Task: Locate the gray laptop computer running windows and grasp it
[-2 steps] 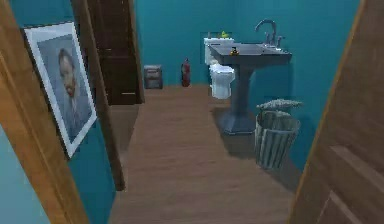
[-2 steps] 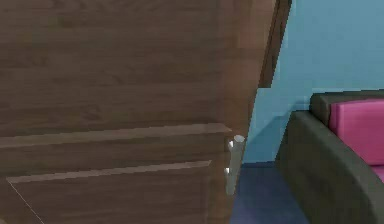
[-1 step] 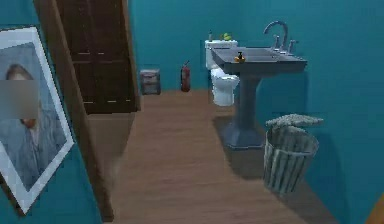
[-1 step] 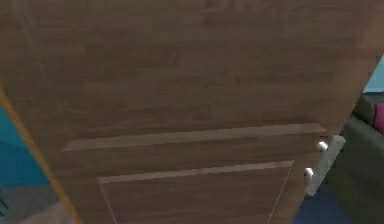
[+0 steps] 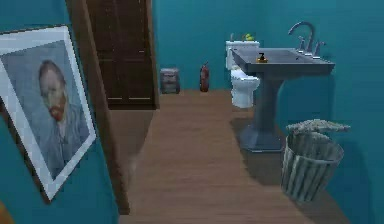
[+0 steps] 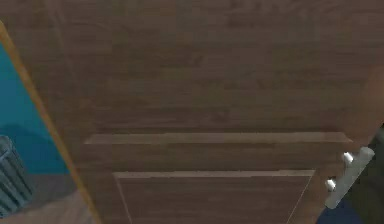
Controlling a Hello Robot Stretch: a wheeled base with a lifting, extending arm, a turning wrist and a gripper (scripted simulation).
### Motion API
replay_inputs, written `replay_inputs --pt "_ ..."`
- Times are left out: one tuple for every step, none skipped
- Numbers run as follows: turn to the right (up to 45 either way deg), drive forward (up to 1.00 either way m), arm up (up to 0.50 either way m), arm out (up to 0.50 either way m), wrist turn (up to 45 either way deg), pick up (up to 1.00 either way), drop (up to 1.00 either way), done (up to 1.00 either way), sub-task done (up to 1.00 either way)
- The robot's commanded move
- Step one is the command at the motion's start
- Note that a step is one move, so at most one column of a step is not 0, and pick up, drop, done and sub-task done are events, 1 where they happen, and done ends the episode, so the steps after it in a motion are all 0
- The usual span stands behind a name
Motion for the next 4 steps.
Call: replay_inputs --pt "0.0 1.00 0.00 0.00 0.0 0.00 0.00 0.00 0.00" --pt "0.0 0.50 0.00 0.00 0.0 0.00 0.00 0.00 0.00" --pt "-45.0 0.00 0.00 0.00 0.0 0.00 0.00 0.00 0.00" --pt "0.0 0.20 0.00 0.00 0.0 0.00 0.00 0.00 0.00"
